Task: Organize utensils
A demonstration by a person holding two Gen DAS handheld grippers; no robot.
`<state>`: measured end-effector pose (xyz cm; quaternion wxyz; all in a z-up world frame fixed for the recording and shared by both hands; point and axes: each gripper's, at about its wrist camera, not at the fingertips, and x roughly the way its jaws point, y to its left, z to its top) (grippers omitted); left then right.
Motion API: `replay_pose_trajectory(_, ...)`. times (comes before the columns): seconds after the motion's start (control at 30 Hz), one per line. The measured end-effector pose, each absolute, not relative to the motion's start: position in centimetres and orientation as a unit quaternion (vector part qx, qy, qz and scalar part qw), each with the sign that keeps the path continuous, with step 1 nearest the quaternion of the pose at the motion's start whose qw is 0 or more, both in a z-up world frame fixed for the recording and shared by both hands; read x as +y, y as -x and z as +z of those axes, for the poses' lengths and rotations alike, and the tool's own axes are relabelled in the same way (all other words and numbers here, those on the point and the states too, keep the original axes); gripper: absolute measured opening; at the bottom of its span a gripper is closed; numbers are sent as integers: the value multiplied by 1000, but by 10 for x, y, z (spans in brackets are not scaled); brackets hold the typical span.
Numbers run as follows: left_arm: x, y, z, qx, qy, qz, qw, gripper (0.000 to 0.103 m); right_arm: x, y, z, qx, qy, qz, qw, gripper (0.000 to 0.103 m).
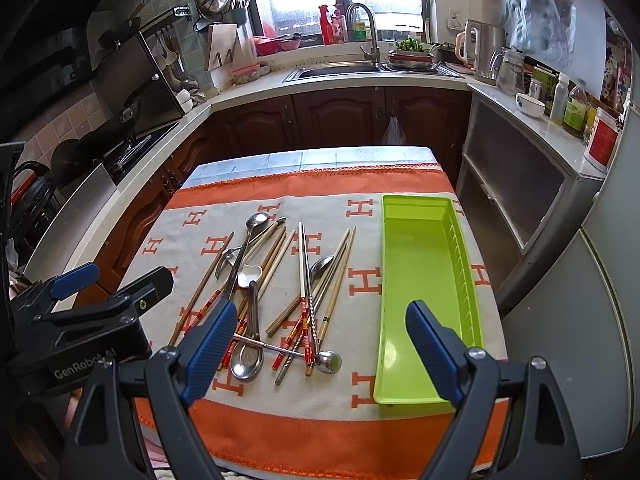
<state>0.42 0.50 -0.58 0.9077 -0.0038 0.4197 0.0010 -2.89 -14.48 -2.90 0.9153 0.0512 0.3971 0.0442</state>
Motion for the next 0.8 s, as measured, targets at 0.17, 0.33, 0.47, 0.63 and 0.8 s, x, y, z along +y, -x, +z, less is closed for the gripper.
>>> replay_pose_trajectory(0.17, 5, -4, -7, 421, 4, 1, 907, 102, -144, 29, -30, 401, -50, 43, 914, 87)
replay_pose_trajectory(0.33, 6, -4, -7, 421, 3, 2, 907, 102, -145, 29, -31, 401, -50, 43, 914, 87)
replay_pose_trajectory(0.47, 7, -4, -7, 420, 3, 3, 907, 102, -143, 29, -31, 402, -50, 43, 913, 87)
replay_pose_trajectory(0.63, 8, -3, -8, 420, 2, 4, 907, 102, -143, 29, -31, 402, -51, 44, 913, 87)
replay_pose_trajectory(0.8, 8, -1, -8, 418, -7, 10, 908, 102, -143, 29, -31, 403, -50, 43, 913, 87)
